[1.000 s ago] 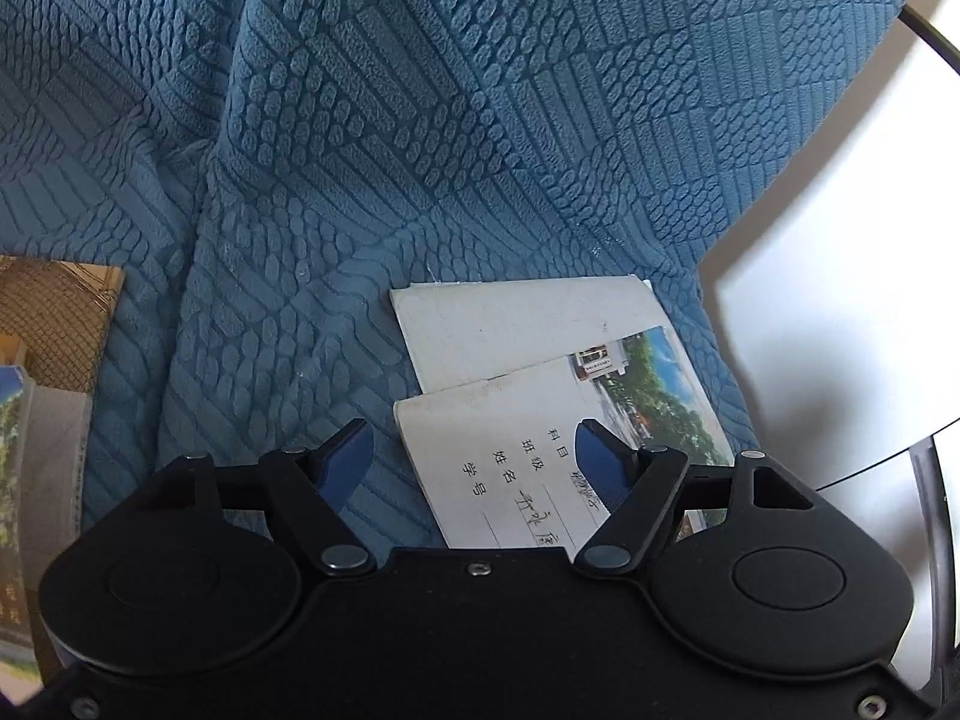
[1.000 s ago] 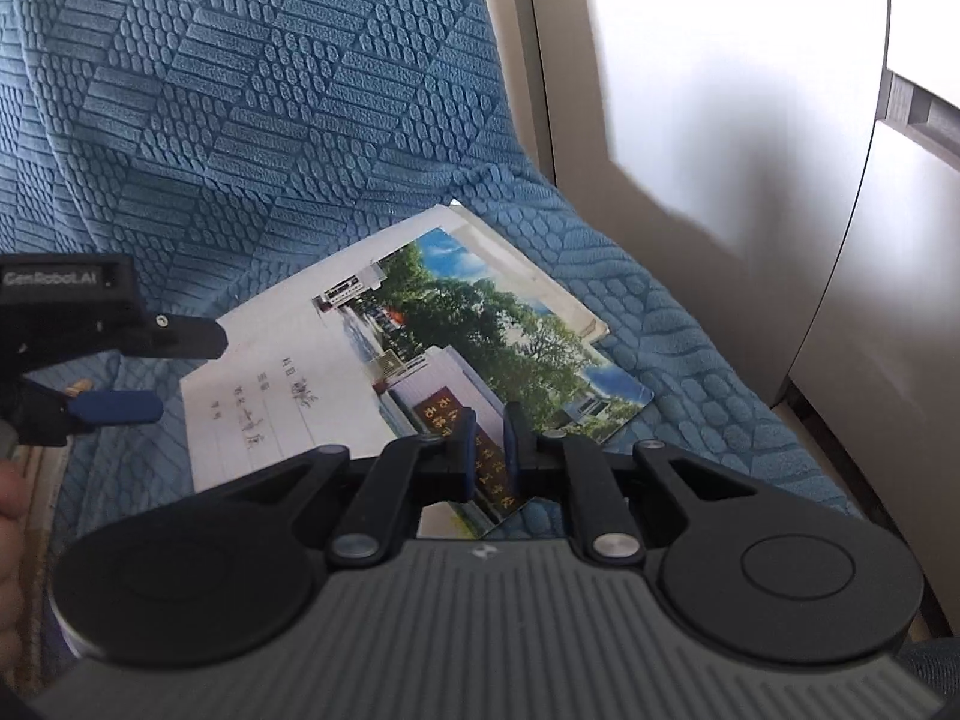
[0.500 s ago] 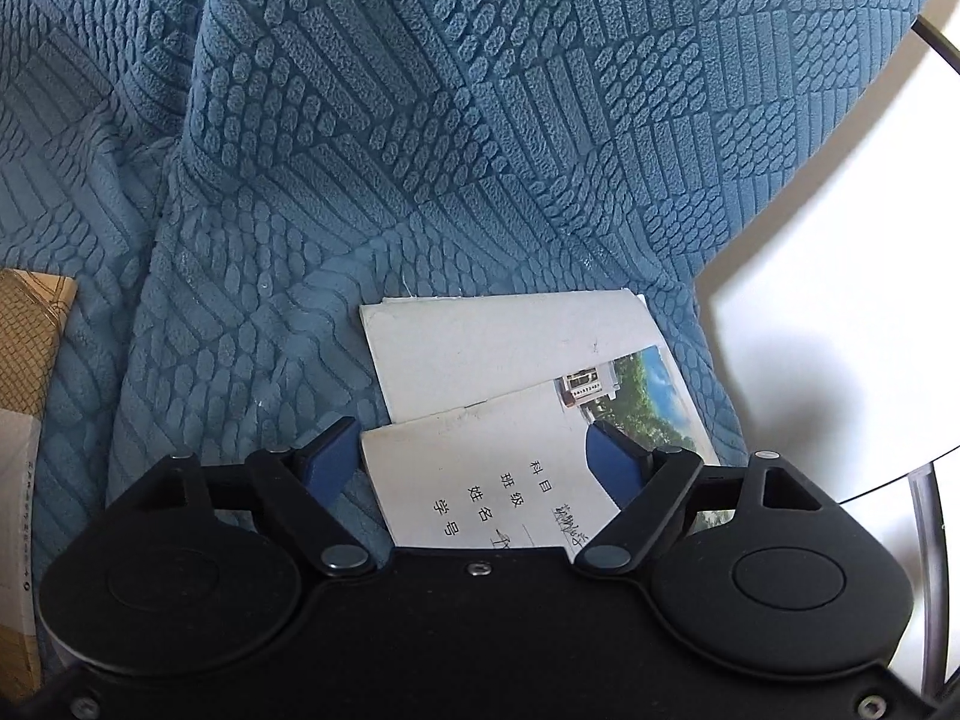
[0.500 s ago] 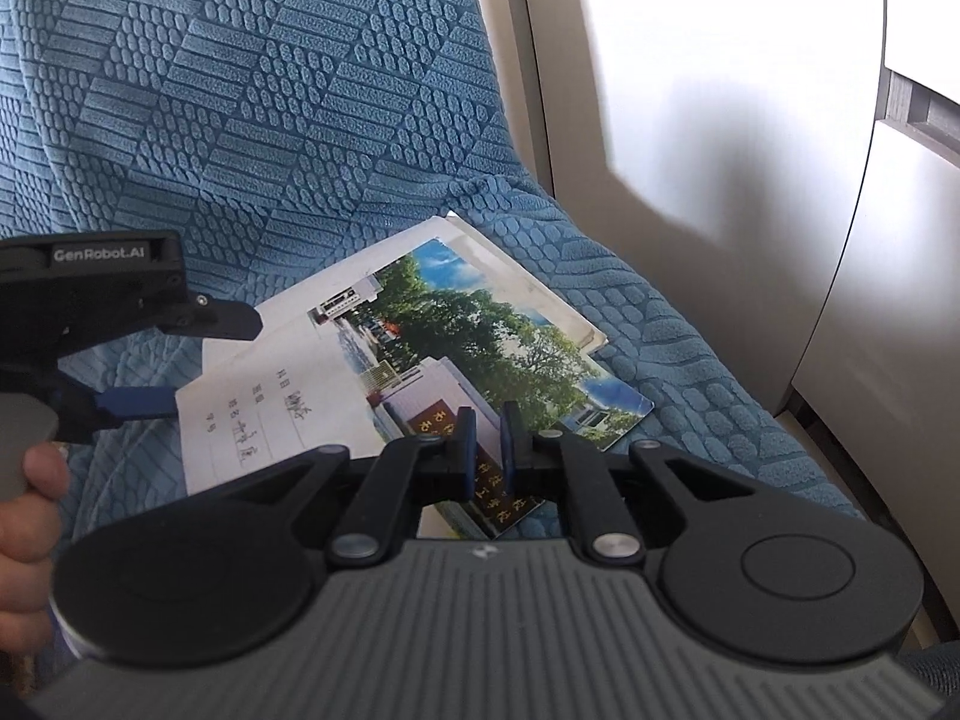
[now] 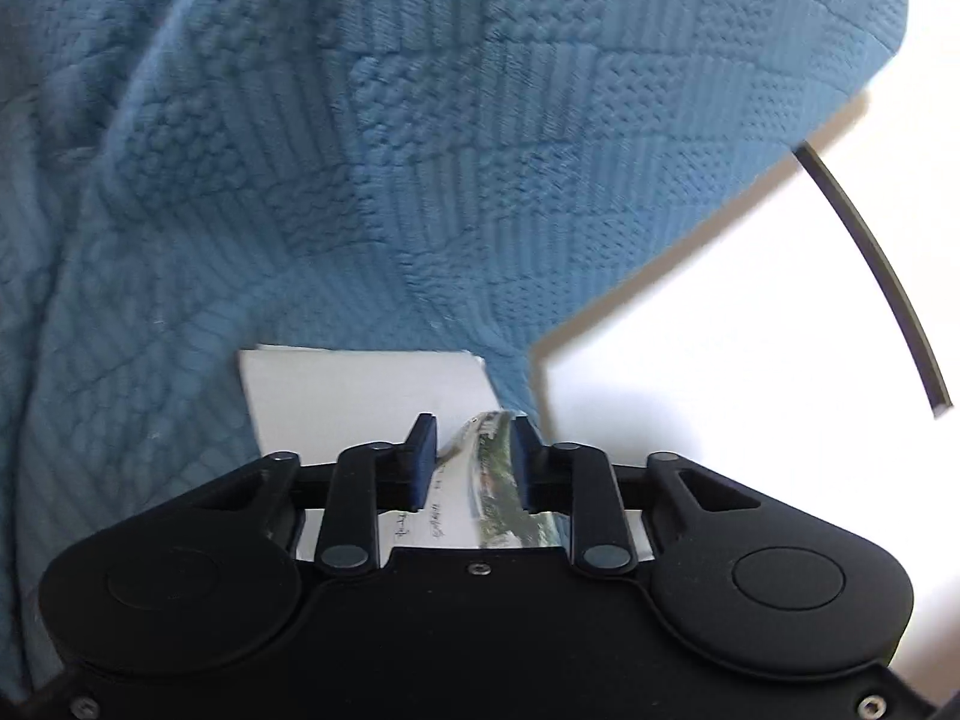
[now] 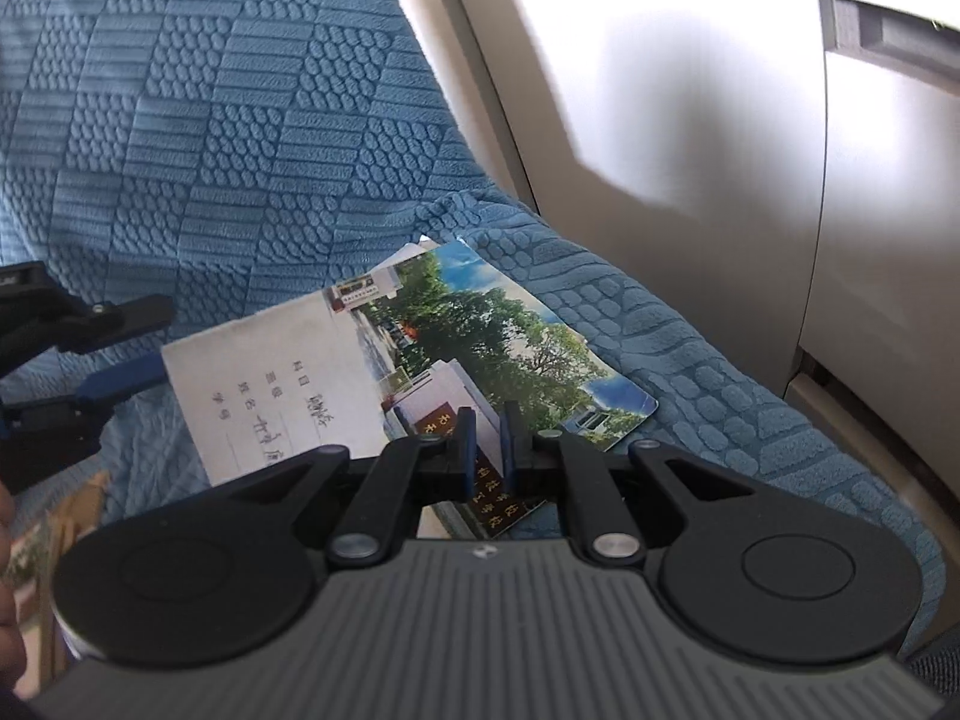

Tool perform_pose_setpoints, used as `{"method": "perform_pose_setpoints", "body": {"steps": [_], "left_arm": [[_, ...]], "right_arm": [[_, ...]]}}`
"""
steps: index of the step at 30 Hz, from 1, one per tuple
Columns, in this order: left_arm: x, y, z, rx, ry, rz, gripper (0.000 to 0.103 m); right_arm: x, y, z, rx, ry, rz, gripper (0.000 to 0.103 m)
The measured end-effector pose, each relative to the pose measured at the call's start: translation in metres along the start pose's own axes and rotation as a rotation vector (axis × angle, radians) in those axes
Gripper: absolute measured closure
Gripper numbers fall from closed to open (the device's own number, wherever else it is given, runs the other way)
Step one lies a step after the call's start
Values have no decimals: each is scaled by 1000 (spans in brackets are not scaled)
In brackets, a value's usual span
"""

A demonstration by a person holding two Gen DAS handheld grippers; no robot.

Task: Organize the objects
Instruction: 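Close both grippers on the edge of the white photo forms, then lift the photo forms off the seat with both grippers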

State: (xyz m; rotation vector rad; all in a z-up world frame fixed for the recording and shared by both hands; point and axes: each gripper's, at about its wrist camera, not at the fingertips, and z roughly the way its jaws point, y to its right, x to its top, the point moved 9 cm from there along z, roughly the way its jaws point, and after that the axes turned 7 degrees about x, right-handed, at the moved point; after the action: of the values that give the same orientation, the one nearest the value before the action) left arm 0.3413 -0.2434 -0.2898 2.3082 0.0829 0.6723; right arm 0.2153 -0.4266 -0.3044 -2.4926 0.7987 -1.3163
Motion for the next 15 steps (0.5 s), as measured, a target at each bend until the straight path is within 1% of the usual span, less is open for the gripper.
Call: {"method": "perform_pose_setpoints", "body": {"steps": [4,6,8,10,11,12,15], "left_arm": [[0,8,16,48,-52,173,83],[0,10,24,80,-88,244,83],[-2,11,29,111,-104,303,84],[-1,8,34,160,-121,344,86],[-1,6,35,186,-119,358,89],[-1,3,36,201,-125,363,91],[-4,-4,39,206,-162,337,92]], "right_arm": [[0,-2,-2,4,4,19,95],[1,-1,-2,7,5,30,95],[0,0,-3,9,5,39,95],[1,1,-3,13,3,50,95],[2,1,-2,15,1,55,95],[2,1,-2,16,-1,59,95],[5,2,-1,12,-6,64,95]]}}
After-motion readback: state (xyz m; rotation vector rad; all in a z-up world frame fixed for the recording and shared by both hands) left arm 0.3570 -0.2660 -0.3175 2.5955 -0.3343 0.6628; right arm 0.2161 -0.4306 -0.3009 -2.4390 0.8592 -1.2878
